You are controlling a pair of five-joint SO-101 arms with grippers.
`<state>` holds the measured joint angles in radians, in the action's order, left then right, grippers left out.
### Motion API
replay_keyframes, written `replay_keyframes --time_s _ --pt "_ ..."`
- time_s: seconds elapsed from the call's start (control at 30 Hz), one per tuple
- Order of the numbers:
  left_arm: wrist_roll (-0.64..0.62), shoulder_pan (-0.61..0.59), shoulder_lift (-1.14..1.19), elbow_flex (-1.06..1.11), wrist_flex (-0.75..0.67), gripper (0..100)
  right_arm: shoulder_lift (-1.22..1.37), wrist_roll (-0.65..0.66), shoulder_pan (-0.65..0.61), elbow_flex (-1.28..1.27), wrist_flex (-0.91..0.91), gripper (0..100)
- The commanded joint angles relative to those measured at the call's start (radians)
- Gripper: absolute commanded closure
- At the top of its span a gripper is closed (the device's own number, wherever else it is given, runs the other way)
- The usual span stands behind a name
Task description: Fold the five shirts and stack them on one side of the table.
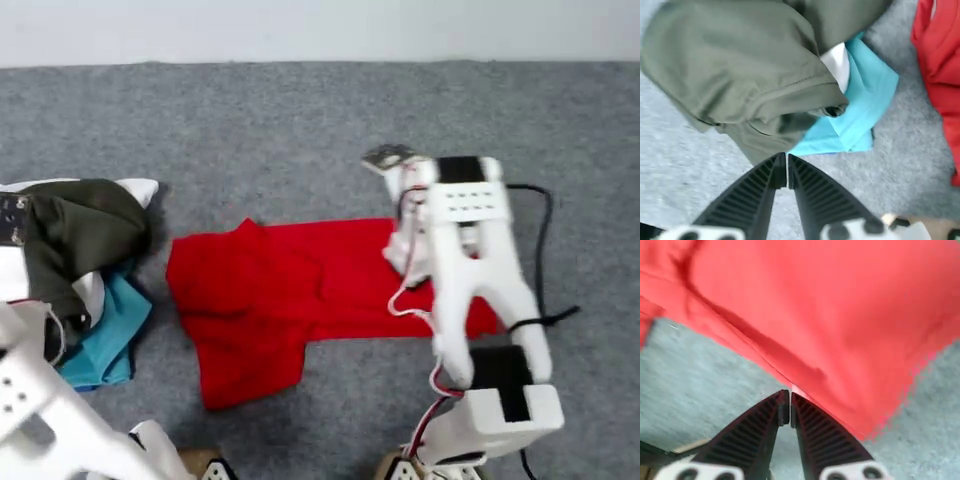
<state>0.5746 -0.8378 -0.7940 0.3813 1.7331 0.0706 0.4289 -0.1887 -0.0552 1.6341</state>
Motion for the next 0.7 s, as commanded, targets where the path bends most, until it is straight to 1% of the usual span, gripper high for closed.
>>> replay_keyframes --time_s 0.0,0.13,0.23,0.33,0.43,0.57,0.67 --pt "-0.003 0.002 -0.086 -0.008 0.021 99 -0.001 -0.075 -0.131 0.071 -0.01 99.0" --pt "-0.006 0.0 -0.109 0.042 0.021 99 0.002 -0.12 -0.26 0.072 -0.13 99.0" --pt "-0.006 0.002 -0.109 0.099 0.02 99 0.036 -0.121 -0.321 0.075 -0.24 99.0" --pt "-0.003 0.006 -0.109 0.147 0.017 99 0.116 -0.121 -0.369 0.086 -0.308 99.0" --pt "-0.003 0.002 -0.109 0.179 0.003 99 0.219 -0.123 -0.406 0.126 -0.32 99.0" --pt "-0.003 0.002 -0.109 0.188 0.003 99 0.36 -0.124 -0.424 0.213 -0.314 99.0" --pt "-0.003 0.002 -0.109 0.186 0.003 99 0.429 -0.124 -0.45 0.276 -0.237 99.0"
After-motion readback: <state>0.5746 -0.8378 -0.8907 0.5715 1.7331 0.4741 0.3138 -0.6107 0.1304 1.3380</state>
